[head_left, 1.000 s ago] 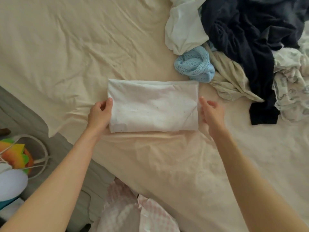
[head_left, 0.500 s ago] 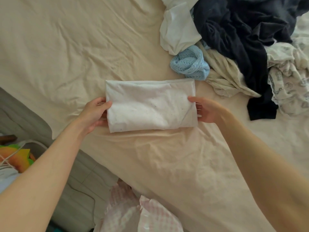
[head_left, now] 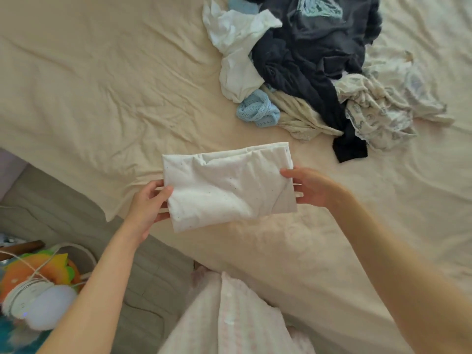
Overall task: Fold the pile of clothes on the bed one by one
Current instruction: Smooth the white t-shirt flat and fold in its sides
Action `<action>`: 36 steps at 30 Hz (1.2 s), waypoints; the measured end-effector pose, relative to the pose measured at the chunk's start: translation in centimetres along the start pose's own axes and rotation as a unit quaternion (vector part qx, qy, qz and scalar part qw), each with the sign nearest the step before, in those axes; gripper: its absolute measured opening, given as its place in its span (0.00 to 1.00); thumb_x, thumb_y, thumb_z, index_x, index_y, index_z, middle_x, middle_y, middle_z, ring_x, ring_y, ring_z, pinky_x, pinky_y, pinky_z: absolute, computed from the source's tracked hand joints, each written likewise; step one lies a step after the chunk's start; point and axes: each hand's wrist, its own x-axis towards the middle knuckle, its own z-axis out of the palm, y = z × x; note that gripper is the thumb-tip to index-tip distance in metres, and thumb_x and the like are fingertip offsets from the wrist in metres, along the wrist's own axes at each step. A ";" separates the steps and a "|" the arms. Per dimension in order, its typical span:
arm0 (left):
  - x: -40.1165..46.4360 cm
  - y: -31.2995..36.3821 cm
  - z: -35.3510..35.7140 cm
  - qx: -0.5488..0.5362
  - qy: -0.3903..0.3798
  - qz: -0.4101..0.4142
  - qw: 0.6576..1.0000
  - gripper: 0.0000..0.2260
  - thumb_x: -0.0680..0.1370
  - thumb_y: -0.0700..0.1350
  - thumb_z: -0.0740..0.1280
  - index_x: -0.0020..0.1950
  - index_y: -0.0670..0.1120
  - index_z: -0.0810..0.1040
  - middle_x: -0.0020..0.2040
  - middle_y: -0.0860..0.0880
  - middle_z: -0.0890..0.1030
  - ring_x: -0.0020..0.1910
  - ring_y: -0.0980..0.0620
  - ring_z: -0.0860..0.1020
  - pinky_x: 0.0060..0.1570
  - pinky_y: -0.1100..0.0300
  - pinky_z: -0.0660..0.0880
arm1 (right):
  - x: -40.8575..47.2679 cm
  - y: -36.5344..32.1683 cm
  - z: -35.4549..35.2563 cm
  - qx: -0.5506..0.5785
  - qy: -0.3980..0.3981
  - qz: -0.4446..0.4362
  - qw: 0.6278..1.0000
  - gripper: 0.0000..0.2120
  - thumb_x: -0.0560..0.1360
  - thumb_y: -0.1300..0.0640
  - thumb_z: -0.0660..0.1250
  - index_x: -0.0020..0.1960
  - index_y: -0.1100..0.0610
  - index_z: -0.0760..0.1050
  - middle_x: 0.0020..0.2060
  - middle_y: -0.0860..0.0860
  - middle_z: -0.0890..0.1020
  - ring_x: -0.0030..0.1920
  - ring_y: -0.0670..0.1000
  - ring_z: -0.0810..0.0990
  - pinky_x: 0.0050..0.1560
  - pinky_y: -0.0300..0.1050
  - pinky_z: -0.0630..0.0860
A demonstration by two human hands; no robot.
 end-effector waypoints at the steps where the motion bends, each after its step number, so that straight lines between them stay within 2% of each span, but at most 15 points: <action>1: -1.3 0.2 -0.1 0.004 -0.004 0.000 1.000 0.04 0.79 0.45 0.65 0.52 0.50 0.77 0.43 0.51 0.81 0.37 0.54 0.81 0.31 0.61 0.76 | -1.9 0.9 -0.2 0.009 0.005 -0.009 1.000 0.10 0.76 0.54 0.67 0.57 0.51 0.77 0.53 0.52 0.81 0.51 0.53 0.81 0.45 0.50 0.78; 7: -7.7 2.8 1.5 0.047 -0.099 0.028 0.994 0.04 0.79 0.44 0.64 0.52 0.50 0.76 0.46 0.48 0.81 0.41 0.51 0.80 0.35 0.58 0.75 | -13.3 7.8 -2.2 0.107 0.065 -0.071 0.990 0.08 0.75 0.53 0.69 0.54 0.50 0.80 0.46 0.49 0.85 0.45 0.51 0.84 0.39 0.47 0.80; 11: -11.7 3.4 4.3 0.114 -0.185 0.067 0.974 0.03 0.79 0.44 0.64 0.51 0.50 0.76 0.44 0.49 0.81 0.40 0.52 0.81 0.36 0.58 0.76 | -20.2 15.1 -3.5 0.176 0.108 -0.095 0.974 0.10 0.75 0.52 0.68 0.56 0.51 0.78 0.44 0.48 0.84 0.43 0.51 0.84 0.39 0.47 0.79; 13: -14.1 3.2 6.1 0.147 -0.228 0.082 0.959 0.03 0.79 0.44 0.64 0.51 0.49 0.77 0.43 0.49 0.81 0.39 0.52 0.81 0.35 0.59 0.76 | -23.6 19.6 -3.8 0.226 0.128 -0.107 0.960 0.10 0.76 0.52 0.66 0.56 0.52 0.77 0.41 0.48 0.83 0.39 0.49 0.83 0.37 0.45 0.78; 16: -18.2 2.3 9.5 0.198 -0.296 0.093 0.930 0.03 0.79 0.44 0.64 0.51 0.48 0.76 0.41 0.49 0.81 0.38 0.53 0.80 0.34 0.59 0.77 | -28.5 26.4 -4.3 0.313 0.166 -0.115 0.928 0.09 0.77 0.52 0.65 0.56 0.51 0.76 0.33 0.46 0.80 0.29 0.46 0.78 0.28 0.40 0.73; 19: -22.6 1.0 14.2 0.263 -0.373 0.117 0.882 0.04 0.80 0.44 0.63 0.53 0.47 0.76 0.44 0.47 0.81 0.40 0.51 0.81 0.35 0.59 0.77 | -32.9 33.3 -4.9 0.384 0.215 -0.121 0.890 0.10 0.78 0.52 0.64 0.58 0.54 0.74 0.29 0.46 0.74 0.24 0.46 0.67 0.25 0.39 0.64; 23: -28.9 -1.9 20.9 0.311 -0.426 0.153 0.836 0.03 0.80 0.44 0.63 0.51 0.48 0.76 0.43 0.47 0.81 0.40 0.50 0.81 0.34 0.59 0.77 | -38.3 41.6 -6.3 0.460 0.272 -0.129 0.835 0.09 0.77 0.53 0.65 0.55 0.53 0.75 0.31 0.46 0.79 0.24 0.43 0.76 0.23 0.38 0.70; 26: -33.6 -5.3 25.7 0.334 -0.453 0.159 0.811 0.03 0.80 0.44 0.63 0.50 0.48 0.76 0.43 0.47 0.81 0.36 0.54 0.82 0.32 0.60 0.77 | -41.7 47.9 -8.2 0.495 0.297 -0.129 0.806 0.09 0.76 0.54 0.66 0.56 0.54 0.74 0.28 0.46 0.78 0.21 0.42 0.74 0.20 0.37 0.69; 28: -36.9 -8.3 28.8 0.341 -0.461 0.155 0.805 0.03 0.80 0.43 0.63 0.49 0.48 0.76 0.42 0.47 0.81 0.35 0.54 0.82 0.32 0.60 0.78 | -43.7 52.0 -9.7 0.509 0.318 -0.122 0.791 0.10 0.76 0.54 0.66 0.57 0.54 0.74 0.30 0.47 0.78 0.23 0.44 0.75 0.22 0.38 0.70; 32: -44.1 -14.5 34.8 0.351 -0.484 0.138 0.789 0.04 0.80 0.43 0.62 0.47 0.47 0.75 0.38 0.49 0.78 0.33 0.55 0.79 0.32 0.60 0.77 | -47.7 59.4 -13.3 0.508 0.377 -0.102 0.768 0.11 0.75 0.54 0.68 0.57 0.52 0.76 0.45 0.51 0.80 0.42 0.52 0.78 0.37 0.45 0.73; 36: -50.5 -18.3 40.2 0.357 -0.508 0.143 0.771 0.03 0.80 0.43 0.62 0.49 0.47 0.76 0.39 0.48 0.78 0.31 0.58 0.79 0.30 0.62 0.76 | -51.4 64.7 -18.2 0.498 0.395 -0.102 0.766 0.07 0.74 0.54 0.69 0.52 0.51 0.78 0.42 0.49 0.82 0.41 0.51 0.78 0.38 0.44 0.72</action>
